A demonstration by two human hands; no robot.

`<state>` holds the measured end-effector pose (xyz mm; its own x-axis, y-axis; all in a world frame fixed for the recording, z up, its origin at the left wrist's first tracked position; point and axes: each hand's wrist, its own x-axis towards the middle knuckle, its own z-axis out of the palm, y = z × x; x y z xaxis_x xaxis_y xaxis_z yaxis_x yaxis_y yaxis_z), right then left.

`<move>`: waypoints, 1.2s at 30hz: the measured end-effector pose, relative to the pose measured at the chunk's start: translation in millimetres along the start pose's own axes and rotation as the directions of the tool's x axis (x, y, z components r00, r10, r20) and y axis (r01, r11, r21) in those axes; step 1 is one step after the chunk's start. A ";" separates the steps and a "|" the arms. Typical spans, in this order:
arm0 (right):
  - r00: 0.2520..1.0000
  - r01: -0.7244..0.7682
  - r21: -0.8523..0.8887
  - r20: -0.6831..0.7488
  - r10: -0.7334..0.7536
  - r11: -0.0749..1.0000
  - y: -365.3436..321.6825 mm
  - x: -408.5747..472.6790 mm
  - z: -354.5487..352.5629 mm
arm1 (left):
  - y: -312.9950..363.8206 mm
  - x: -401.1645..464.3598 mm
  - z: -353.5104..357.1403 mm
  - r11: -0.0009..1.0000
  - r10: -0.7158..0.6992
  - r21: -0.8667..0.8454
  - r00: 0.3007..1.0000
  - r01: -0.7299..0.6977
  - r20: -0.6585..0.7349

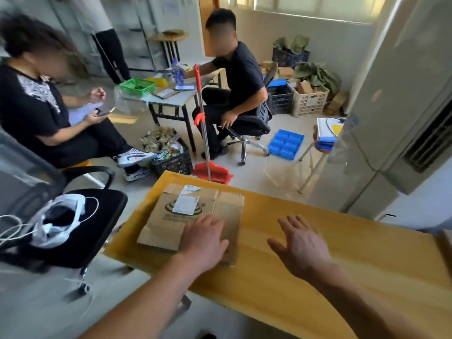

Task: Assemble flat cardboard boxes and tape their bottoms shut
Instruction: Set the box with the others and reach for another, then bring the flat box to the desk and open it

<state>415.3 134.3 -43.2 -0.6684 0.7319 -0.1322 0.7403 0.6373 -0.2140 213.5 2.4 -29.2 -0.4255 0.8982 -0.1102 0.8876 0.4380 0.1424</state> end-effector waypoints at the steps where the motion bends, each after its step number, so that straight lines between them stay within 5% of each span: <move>1: 1.000 0.007 0.000 0.013 -0.007 1.000 -10.4 3.9 2.8 | -14.5 -1.5 3.2 1.000 -0.024 -0.010 1.000 0.024 0.005; 6: 0.990 0.004 0.039 0.140 -0.010 0.999 -64.0 28.9 25.9 | -84.6 1.2 21.5 0.998 -0.063 -0.022 0.997 0.064 0.044; 15: 0.936 -0.140 0.037 0.331 0.120 0.989 -140.4 75.2 92.9 | -199.9 37.9 44.3 0.999 -0.050 0.010 0.946 0.050 0.321; 22: 0.927 -0.231 0.077 0.319 0.195 0.970 -159.5 79.7 122.8 | -230.4 44.9 67.7 1.000 0.026 -0.010 0.926 -0.024 0.376; 31: 0.948 -0.214 0.141 0.268 0.171 0.967 -140.9 64.9 100.5 | -242.8 38.1 44.8 0.967 0.072 -0.254 0.979 -0.021 0.193; 36: 0.985 -0.153 0.301 -0.027 0.168 0.941 -124.6 63.4 47.4 | -224.8 47.7 -7.5 0.892 0.086 -0.430 0.987 -0.138 -0.139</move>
<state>277.3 89.9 -70.8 -0.5319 0.8352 -0.1399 0.7771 0.4158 -0.4725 -7.6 -52.9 -59.1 -0.3681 0.9289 0.0401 0.7747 0.2825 0.5657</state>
